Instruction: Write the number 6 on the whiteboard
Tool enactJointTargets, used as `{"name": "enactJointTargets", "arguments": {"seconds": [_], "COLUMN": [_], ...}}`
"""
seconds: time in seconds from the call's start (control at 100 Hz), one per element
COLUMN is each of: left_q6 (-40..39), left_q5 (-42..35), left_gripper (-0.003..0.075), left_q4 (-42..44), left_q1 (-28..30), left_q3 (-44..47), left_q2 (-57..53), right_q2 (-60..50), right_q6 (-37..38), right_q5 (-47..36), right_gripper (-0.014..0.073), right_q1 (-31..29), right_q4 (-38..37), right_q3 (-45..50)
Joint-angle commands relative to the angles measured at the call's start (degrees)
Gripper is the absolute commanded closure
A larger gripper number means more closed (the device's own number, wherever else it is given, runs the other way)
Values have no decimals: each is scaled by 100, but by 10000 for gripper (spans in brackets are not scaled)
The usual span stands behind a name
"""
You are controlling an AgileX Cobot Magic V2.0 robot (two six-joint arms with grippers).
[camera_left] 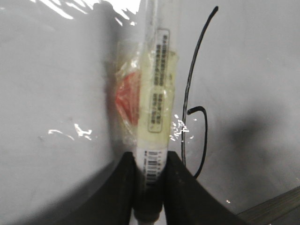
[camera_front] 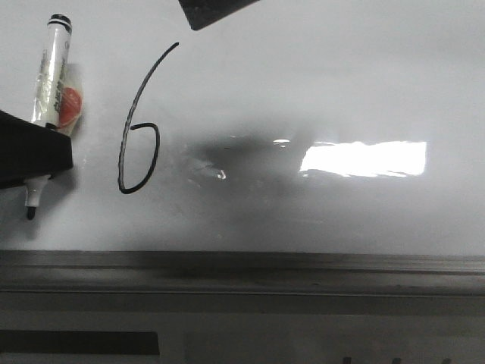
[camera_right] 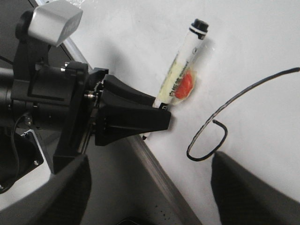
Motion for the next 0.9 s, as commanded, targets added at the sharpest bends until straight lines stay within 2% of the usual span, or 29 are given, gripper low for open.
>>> {"name": "enactJointTargets", "arguments": {"seconds": [0.0, 0.07, 0.12, 0.3, 0.37, 0.43, 0.48, 0.49, 0.5, 0.58, 0.68, 0.7, 0.89], "left_q6": [-79, -79, -79, -79, -79, -69, 11, 23, 40, 132, 139, 143, 143], "left_q5": [-307, -307, -307, -307, -307, -211, -63, -20, 3, 298, 566, 603, 786], "left_gripper": [472, 332, 279, 272, 273, 284, 308, 320, 327, 448, 709, 739, 741], "left_q4": [-71, -71, -71, -71, -17, 50, 88, 88, 88, 88, 170, 238, 593], "left_q1": [10, 10, 10, 10, 10, 10, 10, 10, 10, 10, 10, 10, 10], "left_q3": [-156, -156, -156, -156, -156, -156, -156, -156, -156, -156, -129, -107, 64], "left_q2": [-4, -14, -14, -228, -513, -819, -1114, -1198, -1241, -1762, -2351, -2470, -3205], "right_q2": [-98, -98, -98, -159, -254, -372, -484, -502, -519, -687, -997, -1072, -1775], "right_q6": [-42, -42, -42, -42, -42, -42, -42, -42, -42, -27, -27, -27, -27], "right_q5": [-380, -380, -380, -268, -215, -215, -215, -215, -215, -215, -446, -531, -1064], "right_gripper": [117, 117, 117, 139, 248, 435, 622, 622, 665, 654, 654, 654, 654], "right_q1": [-4, -4, -4, -4, -4, -4, -4, -4, -4, -4, -4, -4, -4], "right_q4": [-27, -27, -27, -99, -111, -120, -239, -259, -276, -445, -589, -611, -657], "right_q3": [-183, -183, -183, -183, -172, -172, -172, -172, -172, -162, 22, 112, 920]}}
